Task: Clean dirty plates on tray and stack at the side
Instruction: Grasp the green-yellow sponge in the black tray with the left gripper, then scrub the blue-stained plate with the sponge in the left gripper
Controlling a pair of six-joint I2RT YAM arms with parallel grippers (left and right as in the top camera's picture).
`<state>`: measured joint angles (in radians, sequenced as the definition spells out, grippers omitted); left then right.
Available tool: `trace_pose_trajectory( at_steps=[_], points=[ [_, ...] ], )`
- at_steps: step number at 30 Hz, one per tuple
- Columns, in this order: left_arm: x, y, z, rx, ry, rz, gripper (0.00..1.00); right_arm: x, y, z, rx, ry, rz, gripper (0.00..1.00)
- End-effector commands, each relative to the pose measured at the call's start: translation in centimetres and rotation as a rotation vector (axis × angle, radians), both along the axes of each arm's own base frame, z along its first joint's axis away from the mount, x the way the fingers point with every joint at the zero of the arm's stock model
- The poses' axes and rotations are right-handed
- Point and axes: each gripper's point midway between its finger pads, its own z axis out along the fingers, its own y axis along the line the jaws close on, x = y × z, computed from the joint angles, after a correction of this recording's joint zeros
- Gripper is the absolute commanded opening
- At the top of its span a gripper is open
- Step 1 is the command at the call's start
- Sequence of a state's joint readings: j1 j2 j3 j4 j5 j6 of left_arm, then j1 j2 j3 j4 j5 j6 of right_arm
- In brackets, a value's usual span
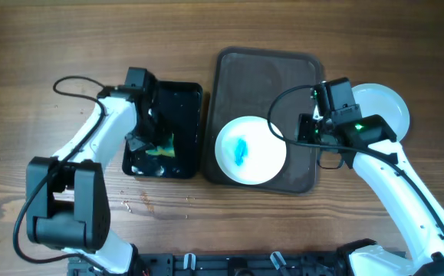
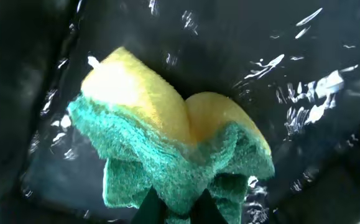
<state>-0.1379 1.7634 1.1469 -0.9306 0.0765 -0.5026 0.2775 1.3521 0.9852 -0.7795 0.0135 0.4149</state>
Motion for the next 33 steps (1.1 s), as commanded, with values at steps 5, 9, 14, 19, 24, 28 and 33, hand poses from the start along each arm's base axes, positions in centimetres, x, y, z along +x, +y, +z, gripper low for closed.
trace_pose_trajectory(
  at_steps=[5, 9, 14, 19, 24, 28, 33],
  points=[
    [2.2, -0.7, 8.5, -0.022, -0.111, -0.065, 0.04, -1.4, 3.7, -5.1, 0.111, 0.168, 0.310, 0.56],
    [2.1, -1.0, 10.9, -0.028, -0.151, -0.078, 0.04, -1.6, 3.8, -9.3, 0.108, 0.283, 0.298, 0.50],
    [1.2, -1.5, 11.5, -0.031, -0.141, -0.097, 0.04, -1.0, 4.8, -11.6, 0.169, 0.311, 0.289, 0.30],
    [1.4, -4.4, 11.6, -0.055, -0.174, -0.173, 0.04, -0.6, 4.4, -12.2, 0.157, 0.318, 0.214, 0.04],
    [2.5, -12.0, 10.0, -0.168, -0.224, -0.194, 0.04, -0.6, 3.4, -12.5, 0.114, 0.328, 0.161, 0.04],
    [1.8, -19.2, 5.0, -0.276, -0.139, -0.267, 0.04, -0.7, 3.4, -12.5, 0.114, 0.333, 0.161, 0.04],
    [0.1, -23.8, -2.0, -0.322, -0.020, -0.347, 0.04, -0.7, 3.4, -12.5, 0.114, 0.332, 0.161, 0.04]
  ],
)
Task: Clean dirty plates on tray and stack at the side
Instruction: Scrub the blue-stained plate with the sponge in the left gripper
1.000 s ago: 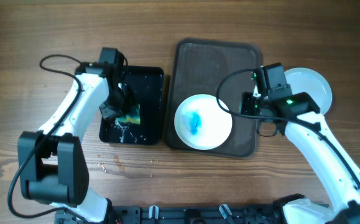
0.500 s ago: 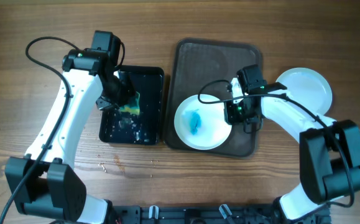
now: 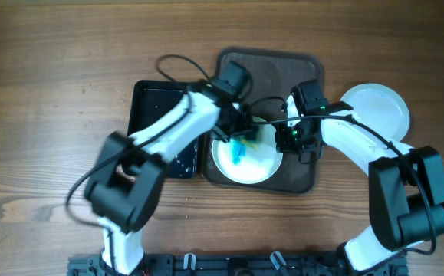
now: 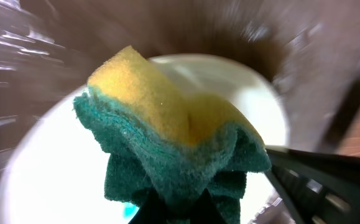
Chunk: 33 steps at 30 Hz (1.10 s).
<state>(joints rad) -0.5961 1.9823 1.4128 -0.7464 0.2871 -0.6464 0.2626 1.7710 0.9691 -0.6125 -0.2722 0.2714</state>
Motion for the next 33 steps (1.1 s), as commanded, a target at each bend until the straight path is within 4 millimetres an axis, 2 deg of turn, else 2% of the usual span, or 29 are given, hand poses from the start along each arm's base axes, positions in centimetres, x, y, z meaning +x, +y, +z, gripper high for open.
trace_pose_trajectory(
  at_steps=[1, 2, 3, 5, 6, 7, 8, 9, 10, 11, 13, 14, 17, 19, 20, 23, 26, 29, 31, 33],
  points=[
    [-1.6, -1.1, -3.8, 0.010, 0.097, -0.014, 0.04, -0.5, -1.0, -1.1, -0.054, 0.031, -0.033, 0.04],
    [-1.4, 0.0, -4.6, 0.064, 0.094, -0.001, 0.04, -0.5, -1.1, -1.1, -0.054, 0.034, -0.033, 0.04],
    [-1.1, 2.0, -5.3, 0.156, 0.082, 0.024, 0.04, -0.6, -1.1, -1.1, -0.055, 0.037, -0.032, 0.04],
    [-0.5, 6.7, -5.7, 0.365, 0.049, 0.062, 0.04, -0.7, -1.1, -1.1, -0.056, 0.040, -0.032, 0.04],
    [-0.5, 9.7, -5.6, 0.501, 0.036, 0.079, 0.04, -0.7, -1.1, -1.1, -0.056, 0.040, -0.032, 0.04],
    [-0.4, 11.8, -5.3, 0.591, 0.025, 0.088, 0.04, -0.7, -1.1, -1.1, -0.056, 0.039, -0.032, 0.04],
    [-0.3, 13.5, -4.9, 0.665, 0.019, 0.092, 0.04, -0.6, -1.1, -1.1, -0.056, 0.038, -0.032, 0.04],
    [-0.3, 14.0, -4.9, 0.675, 0.025, 0.062, 0.04, -0.6, -1.1, -1.1, -0.055, 0.037, -0.033, 0.04],
    [-0.5, 13.4, -5.1, 0.638, 0.042, 0.027, 0.04, -0.6, -1.1, -1.1, -0.055, 0.036, -0.032, 0.04],
    [-0.9, 11.6, -5.4, 0.540, 0.070, -0.003, 0.04, -0.6, -1.1, -1.1, -0.055, 0.036, -0.033, 0.04],
    [-1.7, 7.4, -5.7, 0.322, 0.127, -0.045, 0.04, -0.6, -1.1, -1.1, -0.055, 0.037, -0.037, 0.05],
    [-2.2, 4.7, -5.6, 0.187, 0.157, -0.063, 0.04, -0.6, -1.1, -1.1, -0.055, 0.039, -0.043, 0.04],
    [-3.7, -1.5, -4.9, -0.096, 0.218, -0.140, 0.04, -0.6, -1.2, -1.1, -0.056, 0.055, -0.097, 0.04],
    [-5.4, -4.0, -4.7, -0.171, 0.251, -0.199, 0.04, -0.6, -1.5, -1.2, -0.070, 0.065, -0.153, 0.04],
    [-6.2, -4.4, -4.9, -0.161, 0.263, -0.218, 0.04, -0.6, -1.5, -1.2, -0.069, 0.067, -0.159, 0.04],
    [-8.0, -4.7, -4.9, -0.137, 0.295, -0.255, 0.04, -0.6, -1.5, -1.2, -0.070, 0.067, -0.162, 0.04],
    [-9.6, -3.7, -4.9, -0.100, 0.347, -0.297, 0.04, -0.6, -1.5, -1.2, -0.069, 0.068, -0.165, 0.04],
    [-10.2, -2.3, -5.1, -0.053, 0.363, -0.336, 0.04, -0.6, -1.5, -1.2, -0.069, 0.068, -0.165, 0.04],
    [-9.6, 0.0, -5.9, 0.061, 0.350, -0.310, 0.04, -0.6, -1.5, -1.2, -0.069, 0.069, -0.164, 0.04],
    [-7.5, 5.3, -6.9, 0.318, 0.309, -0.174, 0.04, -0.6, -1.5, -1.2, -0.070, 0.068, -0.161, 0.04]
  ],
)
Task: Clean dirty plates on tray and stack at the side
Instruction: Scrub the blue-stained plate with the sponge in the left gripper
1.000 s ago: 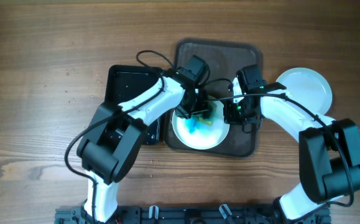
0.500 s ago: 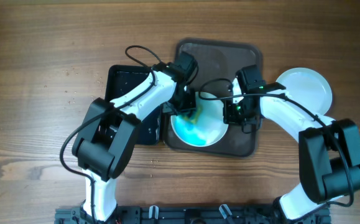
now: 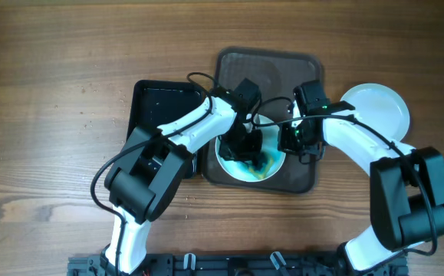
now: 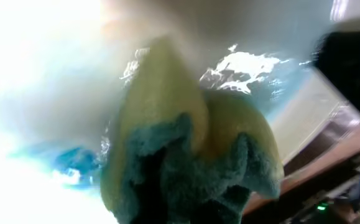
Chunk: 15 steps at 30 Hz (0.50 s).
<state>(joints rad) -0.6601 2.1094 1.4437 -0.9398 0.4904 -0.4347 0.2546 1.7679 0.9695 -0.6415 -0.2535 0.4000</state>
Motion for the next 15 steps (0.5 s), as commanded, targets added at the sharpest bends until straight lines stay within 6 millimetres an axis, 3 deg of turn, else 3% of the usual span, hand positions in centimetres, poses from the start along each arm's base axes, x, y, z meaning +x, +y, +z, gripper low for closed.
trace_pose_trajectory(
  at_steps=[1, 4, 6, 10, 12, 15],
  points=[
    [1.2, 9.6, -3.9, 0.470, -0.047, 0.111, 0.04, -0.2, -0.8, -1.1, -0.055, 0.018, -0.026, 0.04],
    [3.9, 16.5, -3.4, 0.726, -0.137, 0.244, 0.04, -0.3, -0.8, -1.1, -0.056, 0.022, -0.025, 0.04],
    [4.6, 17.8, -3.3, 0.754, -0.149, 0.265, 0.04, -0.3, -0.8, -1.1, -0.057, 0.020, -0.022, 0.04],
    [5.5, 18.2, -3.3, 0.766, -0.189, 0.261, 0.04, -0.3, -1.0, -1.2, -0.068, 0.018, -0.020, 0.05],
    [5.9, 16.9, -3.8, 0.697, -0.187, 0.284, 0.04, -0.3, -1.0, -1.2, -0.068, 0.017, -0.019, 0.04],
    [6.2, 8.1, -4.1, 0.234, -0.070, 0.307, 0.04, -0.2, -1.2, -1.2, -0.081, 0.003, 0.026, 0.04]
  ],
)
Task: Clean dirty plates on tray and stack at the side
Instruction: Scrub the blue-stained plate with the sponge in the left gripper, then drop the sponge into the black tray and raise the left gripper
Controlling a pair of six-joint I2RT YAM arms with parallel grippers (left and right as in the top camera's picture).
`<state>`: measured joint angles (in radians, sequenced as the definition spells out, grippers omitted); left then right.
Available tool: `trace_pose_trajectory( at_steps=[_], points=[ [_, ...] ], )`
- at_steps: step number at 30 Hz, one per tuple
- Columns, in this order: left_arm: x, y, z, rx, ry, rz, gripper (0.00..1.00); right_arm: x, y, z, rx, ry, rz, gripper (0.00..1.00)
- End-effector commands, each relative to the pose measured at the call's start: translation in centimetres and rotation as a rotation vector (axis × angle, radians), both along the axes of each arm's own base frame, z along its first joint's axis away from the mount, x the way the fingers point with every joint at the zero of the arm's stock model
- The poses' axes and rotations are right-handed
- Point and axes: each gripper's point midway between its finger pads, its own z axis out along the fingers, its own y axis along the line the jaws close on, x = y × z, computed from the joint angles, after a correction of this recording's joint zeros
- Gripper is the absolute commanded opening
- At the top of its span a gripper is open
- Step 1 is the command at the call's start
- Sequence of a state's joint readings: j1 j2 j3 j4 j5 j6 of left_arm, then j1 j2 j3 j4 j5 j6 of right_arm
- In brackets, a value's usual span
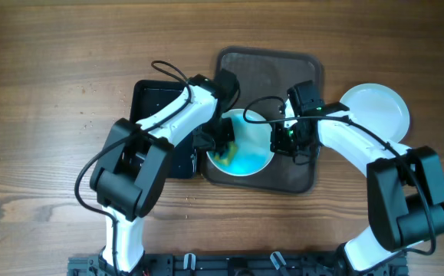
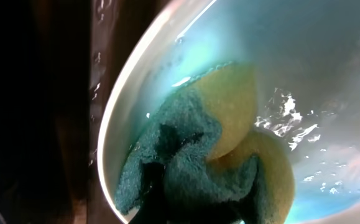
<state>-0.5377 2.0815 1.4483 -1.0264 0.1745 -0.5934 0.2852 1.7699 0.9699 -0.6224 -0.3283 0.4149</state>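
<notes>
The dirty white plate [image 1: 251,146] lies on the brown tray [image 1: 268,77], smeared with wet blue. My left gripper [image 1: 220,142] is shut on a yellow and green sponge [image 2: 229,143] and presses it onto the plate's left side just inside the rim; the sponge hides its fingertips. The wet blue film covers the plate [image 2: 304,56] in the left wrist view. My right gripper [image 1: 284,138] sits at the plate's right rim and looks shut on it. A clean white plate [image 1: 379,107] rests on the table to the right of the tray.
A black tub [image 1: 152,115] holding water stands just left of the tray, under my left arm. Cables loop over both arms above the tray. Bare wooden table [image 1: 53,61] lies around them.
My left gripper and the sponge have shifted from the plate's middle and lower right to its left side. The blue stain is now spread as a film over the plate. The right gripper holds its place.
First my left gripper held the sponge in the black tub, and the right gripper stood by the tray's right edge. Then the sponge hung over the plate with the right gripper at its rim. After that the sponge pressed on the plate's middle, now its left side.
</notes>
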Motion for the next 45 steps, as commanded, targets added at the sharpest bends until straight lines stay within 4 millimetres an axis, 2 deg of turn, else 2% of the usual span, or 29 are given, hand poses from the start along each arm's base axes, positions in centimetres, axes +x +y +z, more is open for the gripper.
trace_pose_trajectory(
  at_steps=[1, 2, 3, 6, 8, 11, 13, 15, 16, 17, 20, 22, 25, 27, 29, 30, 31, 32, 33, 34, 35, 36, 38, 39, 41, 42, 43, 44, 45],
  points=[
    [1.8, -3.3, -2.8, -0.251, 0.009, 0.024, 0.04, 0.1, -3.4, -1.6, -0.158, -0.008, 0.005, 0.04],
    [1.9, -6.7, -1.6, -0.412, 0.005, -0.011, 0.04, 0.1, -3.3, -1.6, -0.159, -0.013, 0.019, 0.04],
    [1.5, -8.8, -1.2, -0.464, -0.014, -0.055, 0.04, 0.1, -3.6, -1.6, -0.172, -0.017, 0.028, 0.04],
    [0.1, -13.2, -0.7, -0.522, -0.078, -0.176, 0.04, 0.2, -3.6, -1.6, -0.174, -0.019, 0.026, 0.04],
    [-0.1, -15.1, -0.4, -0.553, -0.120, -0.221, 0.04, 0.2, -3.6, -1.6, -0.174, -0.019, 0.026, 0.05],
    [0.7, -14.9, -0.7, -0.519, -0.160, -0.203, 0.04, 0.1, -3.6, -1.7, -0.175, -0.015, 0.027, 0.04],
    [2.4, -10.6, -2.4, -0.321, -0.195, -0.139, 0.04, 0.1, -3.6, -1.7, -0.175, -0.014, 0.027, 0.04],
    [3.8, -4.6, -3.8, -0.059, -0.233, -0.098, 0.04, 0.1, -3.6, -1.7, -0.175, -0.015, 0.027, 0.04],
    [4.2, -2.4, -4.0, 0.035, -0.245, -0.085, 0.04, 0.1, -3.6, -1.7, -0.175, -0.015, 0.027, 0.04],
    [4.8, 0.7, -3.7, 0.170, -0.271, -0.072, 0.04, 0.1, -3.6, -1.7, -0.175, -0.015, 0.027, 0.04],
    [6.5, 5.8, -1.6, 0.423, -0.367, -0.065, 0.04, 0.1, -3.6, -1.7, -0.175, -0.015, 0.027, 0.04],
    [6.9, 7.0, -0.3, 0.491, -0.407, -0.065, 0.04, 0.1, -3.6, -1.7, -0.175, -0.015, 0.027, 0.04],
    [6.1, 7.4, 0.9, 0.494, -0.397, -0.014, 0.04, 0.1, -3.6, -1.7, -0.175, -0.015, 0.026, 0.04],
    [5.2, 6.0, 2.3, 0.386, -0.370, 0.005, 0.04, 0.1, -3.6, -1.7, -0.175, -0.015, 0.026, 0.04],
    [4.0, 2.3, 5.5, 0.124, -0.342, 0.020, 0.04, 0.1, -3.6, -1.7, -0.175, -0.015, 0.026, 0.04],
    [3.7, 0.9, 8.7, -0.023, -0.362, 0.003, 0.04, 0.1, -3.6, -1.7, -0.175, -0.015, 0.025, 0.04],
    [4.0, 1.9, 11.8, -0.068, -0.418, 0.035, 0.04, 0.1, -3.6, -1.7, -0.175, -0.014, 0.024, 0.04],
    [4.3, 4.3, 13.8, -0.052, -0.460, 0.085, 0.04, 0.1, -3.6, -1.7, -0.175, -0.015, 0.024, 0.04],
    [4.5, 6.9, 14.1, 0.007, -0.464, 0.132, 0.04, 0.1, -3.6, -1.7, -0.175, -0.016, 0.024, 0.04],
    [4.4, 9.8, 13.6, 0.086, -0.440, 0.181, 0.04, 0.2, -3.6, -1.6, -0.174, -0.019, 0.024, 0.04],
    [4.0, 12.3, 11.4, 0.134, -0.385, 0.228, 0.04, 0.3, -3.6, -1.6, -0.173, -0.023, 0.024, 0.04],
    [3.6, 13.7, 9.5, 0.154, -0.351, 0.258, 0.04, 0.5, -3.5, -1.6, -0.171, -0.030, 0.024, 0.04],
    [2.1, 16.0, 4.4, 0.173, -0.291, 0.316, 0.04, 0.8, -3.5, -1.6, -0.168, -0.041, 0.022, 0.05],
    [1.6, 15.9, 3.5, 0.143, -0.270, 0.329, 0.09, 0.8, -3.4, -1.6, -0.167, -0.041, 0.021, 0.04],
    [1.3, 15.3, 3.4, 0.085, -0.247, 0.324, 0.35, 0.9, -3.1, -0.7, -0.150, -0.045, 0.026, 0.04],
    [1.7, 14.8, 4.2, 0.050, -0.259, 0.322, 0.58, 1.8, -2.9, 1.2, -0.141, -0.092, 0.035, 0.04],
    [2.1, 14.3, 5.3, 0.018, -0.278, 0.324, 0.66, 2.7, -2.7, 3.6, -0.130, -0.153, 0.044, 0.04],
    [2.4, 14.2, 6.2, 0.008, -0.298, 0.325, 0.69, 3.3, -2.6, 5.2, -0.126, -0.195, 0.060, 0.04],
    [2.9, 14.2, 7.6, -0.004, -0.336, 0.326, 0.70, 3.9, -2.4, 7.7, -0.122, -0.247, 0.088, 0.04]
  ],
)
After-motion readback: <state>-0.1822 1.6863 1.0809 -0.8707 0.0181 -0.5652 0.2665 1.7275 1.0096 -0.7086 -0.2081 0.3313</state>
